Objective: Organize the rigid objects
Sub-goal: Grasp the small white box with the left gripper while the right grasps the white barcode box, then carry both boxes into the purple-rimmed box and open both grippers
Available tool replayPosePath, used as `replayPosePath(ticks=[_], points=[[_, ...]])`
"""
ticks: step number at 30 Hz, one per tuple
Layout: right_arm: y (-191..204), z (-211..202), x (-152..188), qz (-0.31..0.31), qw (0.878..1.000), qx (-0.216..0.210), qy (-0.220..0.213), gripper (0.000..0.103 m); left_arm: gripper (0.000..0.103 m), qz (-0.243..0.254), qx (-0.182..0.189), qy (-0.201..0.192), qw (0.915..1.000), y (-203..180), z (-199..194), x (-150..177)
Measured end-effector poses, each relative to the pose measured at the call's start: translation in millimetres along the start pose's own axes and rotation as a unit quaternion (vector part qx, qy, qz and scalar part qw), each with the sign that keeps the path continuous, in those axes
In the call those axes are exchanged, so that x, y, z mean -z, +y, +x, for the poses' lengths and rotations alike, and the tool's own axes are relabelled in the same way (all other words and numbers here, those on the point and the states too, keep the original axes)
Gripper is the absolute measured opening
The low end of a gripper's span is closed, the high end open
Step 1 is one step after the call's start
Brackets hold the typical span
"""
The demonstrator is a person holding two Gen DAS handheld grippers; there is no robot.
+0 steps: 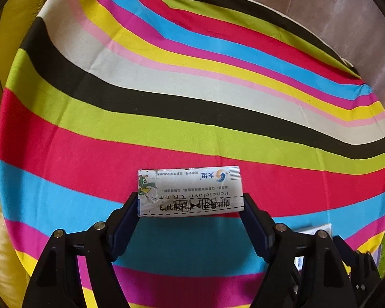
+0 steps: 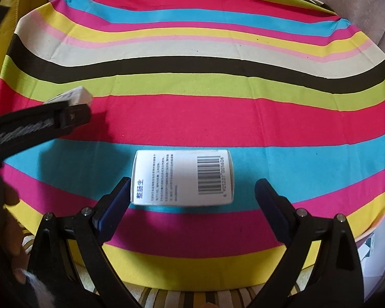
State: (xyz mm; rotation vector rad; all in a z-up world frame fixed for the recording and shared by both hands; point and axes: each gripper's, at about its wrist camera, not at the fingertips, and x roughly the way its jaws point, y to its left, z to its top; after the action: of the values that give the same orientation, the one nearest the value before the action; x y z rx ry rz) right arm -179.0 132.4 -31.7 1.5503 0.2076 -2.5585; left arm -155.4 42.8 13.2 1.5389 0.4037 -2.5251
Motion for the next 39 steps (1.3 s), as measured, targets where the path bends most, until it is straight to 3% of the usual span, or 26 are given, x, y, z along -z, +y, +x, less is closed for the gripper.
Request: replayPosePath(ticks=[6,9,12,20,30,39], points=[[-1.3,7.7,0.4,0.003,1.000,-0.003,0.013,0.095,0.077,-0.004,0.013,-0.004,0.9999,5.1,10.7,-2.9],[-0.5,8.8,2.0,0.004,1.000,-0.007,0.018,0.088,0.077,-0.005,0.018,-0.007,0.9998,3.6,7.4,2.9],[-1.8,9.3,3.1,0.003,1.000,-0.016,0.020,0.073,0.077,-0.005,0.025,-0.007,0.9996,4.4,0.7,11.5],[-31.3,-25.7,14.0,0.022,1.000,-0.005,-0.011,0.073,0.077,0.018,0.061,-0.016,0.9978,-15.9,-32.1,33.9],[-107.8,-92.1,62.0,0.067,0.996,0.035,-0.043,0.073,0.077,0.092,0.123,-0.010,0.9880,-94.4,-63.8,75.9],[-201.9,-142.2,132.7,0.130,0.986,0.097,-0.046,0.073,0.077,0.192,0.188,0.007,0.9631,-191.6,-94.9,125.9]])
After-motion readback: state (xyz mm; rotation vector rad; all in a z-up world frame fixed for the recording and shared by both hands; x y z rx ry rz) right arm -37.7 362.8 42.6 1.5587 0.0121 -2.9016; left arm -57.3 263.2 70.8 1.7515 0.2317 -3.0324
